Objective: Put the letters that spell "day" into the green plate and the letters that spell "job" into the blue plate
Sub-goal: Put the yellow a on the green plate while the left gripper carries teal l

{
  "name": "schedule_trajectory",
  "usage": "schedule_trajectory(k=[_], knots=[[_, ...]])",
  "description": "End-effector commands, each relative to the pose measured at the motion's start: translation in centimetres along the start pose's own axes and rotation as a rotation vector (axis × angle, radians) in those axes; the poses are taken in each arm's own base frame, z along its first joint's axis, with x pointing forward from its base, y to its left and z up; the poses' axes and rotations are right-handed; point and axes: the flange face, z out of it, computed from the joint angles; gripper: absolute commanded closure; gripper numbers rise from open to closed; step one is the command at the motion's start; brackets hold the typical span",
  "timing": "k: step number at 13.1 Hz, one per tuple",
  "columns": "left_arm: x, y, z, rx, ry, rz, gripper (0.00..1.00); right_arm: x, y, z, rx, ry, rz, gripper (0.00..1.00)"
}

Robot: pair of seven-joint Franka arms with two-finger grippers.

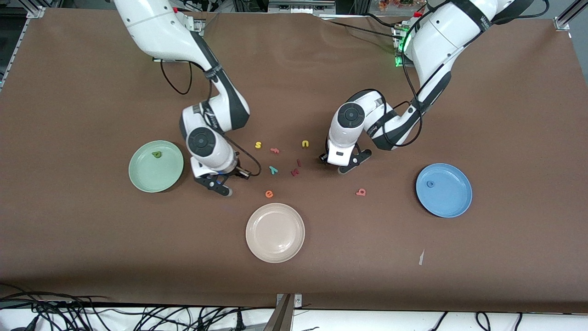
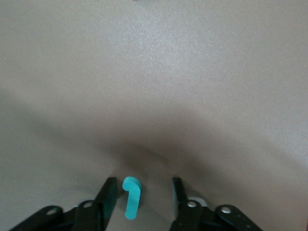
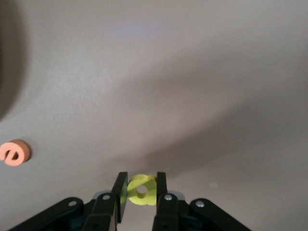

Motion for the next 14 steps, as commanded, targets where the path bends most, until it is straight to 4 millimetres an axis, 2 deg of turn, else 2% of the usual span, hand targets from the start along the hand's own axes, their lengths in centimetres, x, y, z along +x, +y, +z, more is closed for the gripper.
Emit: schedule_trajectory(k=[1,3,5,6,8,9,10,11,12,14], knots=[[-0.5,0.4,1.0,0.011,0.011,0.001,0.68,2.1,4.1,-5.2,-0.031,-0.026,-0.112,0.87],[-0.2,0.3,1.0,0.012,0.014,0.007,0.81,4.5,8.6,-5.7,-0.076,-0.067,-0.162,0.87],[0.3,0.2,0.9,0.012,0.016,0.007,0.96,6.0,13.6,-4.6,-0.102,-0.094,-0.223,0.87],[0.6,0.3,0.5,0.011,0.022,0.014,1.0,6.9,16.2,-3.7,-0.114,-0.108,-0.282,0.87],[2.1,0.5,-0.7,0.005,0.035,0.047,1.0,6.6,20.4,0.3,-0.109,-0.105,-0.33,0.87],[3.2,0.4,-1.6,0.021,0.035,0.081,1.0,6.0,21.6,2.0,-0.102,-0.07,-0.342,0.87],[4.5,0.2,-2.3,0.059,0.034,0.131,1.0,5.7,22.1,2.8,-0.102,-0.05,-0.336,0.77],[5.6,-0.2,-2.9,0.092,0.022,0.179,1.0,5.7,22.1,2.8,-0.097,-0.057,-0.328,0.25],[6.9,-0.6,-3.9,0.105,0.015,0.251,1.0,5.6,22.1,2.6,-0.08,-0.07,-0.313,0.0],[10.7,-2.6,-5.7,0.119,-0.002,0.395,1.0,5.8,21.4,0.3,-0.054,-0.082,-0.309,0.0]])
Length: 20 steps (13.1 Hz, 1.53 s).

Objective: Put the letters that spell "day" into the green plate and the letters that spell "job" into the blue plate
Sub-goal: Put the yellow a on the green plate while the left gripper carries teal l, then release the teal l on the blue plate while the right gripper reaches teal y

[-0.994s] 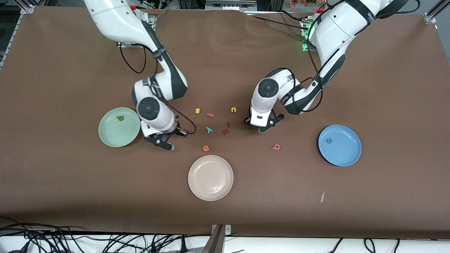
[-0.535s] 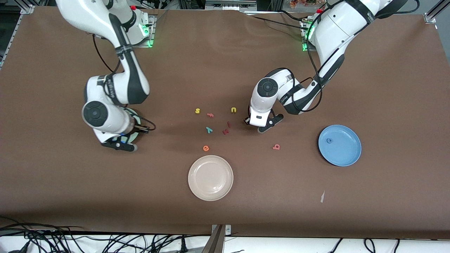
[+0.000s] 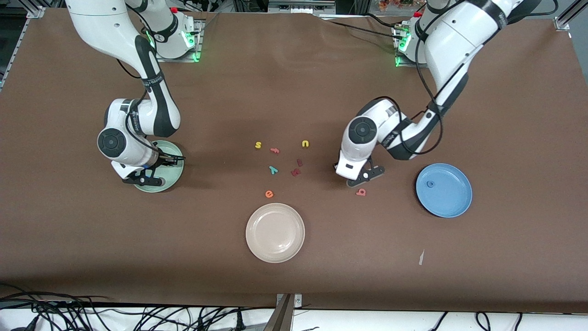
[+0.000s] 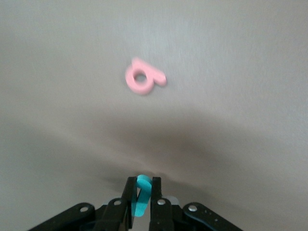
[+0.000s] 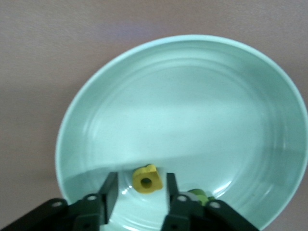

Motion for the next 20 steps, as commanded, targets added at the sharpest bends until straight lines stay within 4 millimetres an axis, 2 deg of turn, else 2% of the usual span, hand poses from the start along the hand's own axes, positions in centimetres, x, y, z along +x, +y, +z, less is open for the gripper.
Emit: schedule_trajectory(k=[1,3,6,7,9,11,12,13,14,15,17,18,20], knots=[[3.4,-4.1,-2.9,0.023,-0.032,0.202,1.0,-0.2,-0.9,-4.7,0.064,-0.017,-0.012,0.0],[6.4,-8.0,-4.1,0.036,-0.051,0.36,1.0,0.1,-3.5,-7.1,0.106,-0.062,0.045,0.0],[10.7,-13.9,-4.0,0.027,-0.071,0.564,1.0,-0.6,-11.8,-9.0,0.134,-0.022,0.163,0.0],[11.9,-15.7,-3.8,0.026,-0.073,0.623,1.0,-0.6,-14.2,-9.0,0.132,0.001,0.191,0.0],[13.8,-19.1,-3.2,0.019,-0.085,0.731,1.0,-1.1,-20.0,-8.5,0.134,0.059,0.102,0.0],[15.8,-22.5,-1.9,0.006,-0.097,0.835,1.0,-1.8,-26.5,-7.9,0.158,0.107,0.029,0.0],[16.4,-23.4,-1.4,0.012,-0.099,0.869,0.94,-1.6,-28.1,-6.8,0.158,0.12,0.023,0.0],[16.9,-23.9,-0.7,0.013,-0.099,0.871,0.48,-1.9,-29.7,-5.3,0.159,0.14,0.046,0.0],[17.4,-23.3,-0.8,0.008,-0.086,0.863,0.19,-2.6,-31.8,-3.9,0.169,0.179,0.054,0.01],[17.9,-23.0,-1.6,-0.003,-0.071,0.845,0.01,-3.2,-33.5,-2.7,0.176,0.208,0.047,0.08],[18.6,-21.8,-3.7,-0.045,-0.047,0.772,0.0,-3.8,-34.8,-2.1,0.177,0.221,0.022,0.23],[18.4,-19.7,-4.7,-0.114,-0.046,0.702,0.0,-4.8,-36.2,-2.0,0.19,0.212,0.006,0.25],[17.3,-15.2,-4.6,-0.156,-0.061,0.612,0.0,-5.2,-36.9,-1.3,0.188,0.206,-0.006,0.31]])
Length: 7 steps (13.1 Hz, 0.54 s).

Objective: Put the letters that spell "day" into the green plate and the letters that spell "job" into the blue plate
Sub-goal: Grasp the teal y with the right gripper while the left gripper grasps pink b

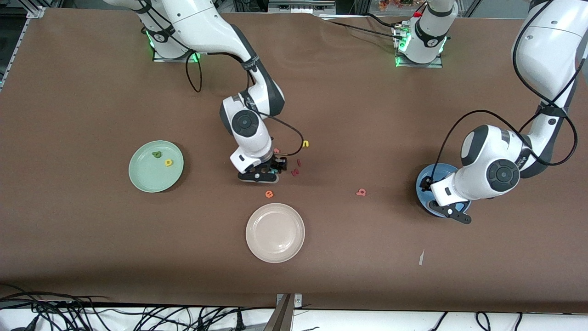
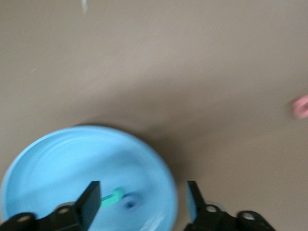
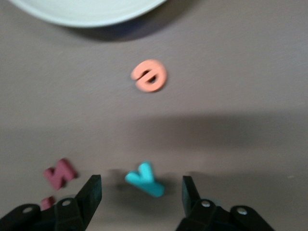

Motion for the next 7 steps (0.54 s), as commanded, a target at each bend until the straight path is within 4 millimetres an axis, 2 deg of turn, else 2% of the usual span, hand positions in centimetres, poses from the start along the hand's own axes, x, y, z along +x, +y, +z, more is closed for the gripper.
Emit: schedule_trajectory(k=[1,5,7], knots=[[2.7,5.4,1.4,-0.047,-0.016,-0.132,0.0,0.1,-0.8,0.5,0.007,0.001,0.001,0.31],[5.0,12.9,3.5,-0.055,-0.012,-0.24,0.0,-0.1,-0.6,1.2,-0.015,-0.002,-0.022,0.49],[5.6,15.8,5.0,-0.066,0.025,-0.274,0.0,-0.1,-0.4,1.9,-0.028,-0.005,-0.024,0.51]])
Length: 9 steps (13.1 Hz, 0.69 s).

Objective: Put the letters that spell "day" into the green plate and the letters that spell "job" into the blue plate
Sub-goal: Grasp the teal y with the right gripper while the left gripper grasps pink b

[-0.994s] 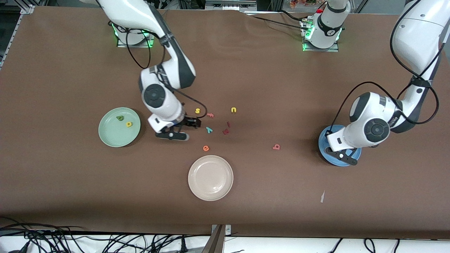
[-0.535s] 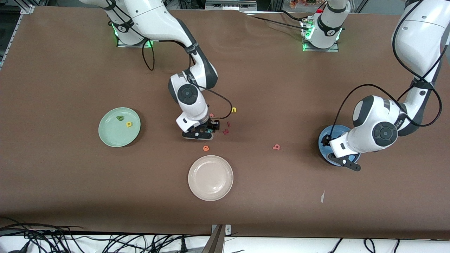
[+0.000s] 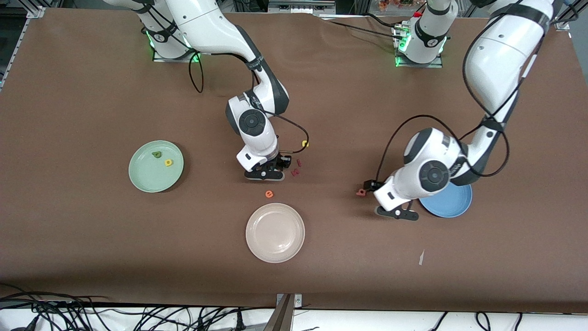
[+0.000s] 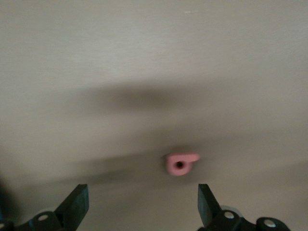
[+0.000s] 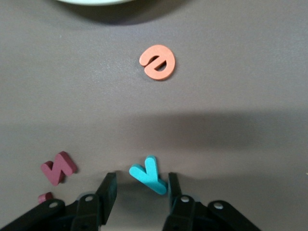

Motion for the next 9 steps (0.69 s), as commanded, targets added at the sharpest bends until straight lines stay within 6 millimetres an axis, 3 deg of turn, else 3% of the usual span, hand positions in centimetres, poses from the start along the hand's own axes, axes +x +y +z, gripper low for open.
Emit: schedule_trajectory(k=[1,4,6,9], knots=[[1.0,2.2,1.8,-0.008,0.044,-0.07,0.0,0.3,-0.2,0.7,-0.022,0.009,-0.026,0.61],[0.5,3.9,4.9,0.058,0.054,-0.09,0.01,0.5,-0.1,0.7,-0.029,0.01,-0.03,0.9],[0.4,4.0,5.7,0.061,0.051,-0.095,0.03,0.7,0.4,0.4,-0.041,-0.004,-0.026,0.95],[0.3,3.9,6.0,0.064,0.046,-0.105,0.21,2.1,1.7,-2.0,-0.078,-0.043,-0.024,0.98]])
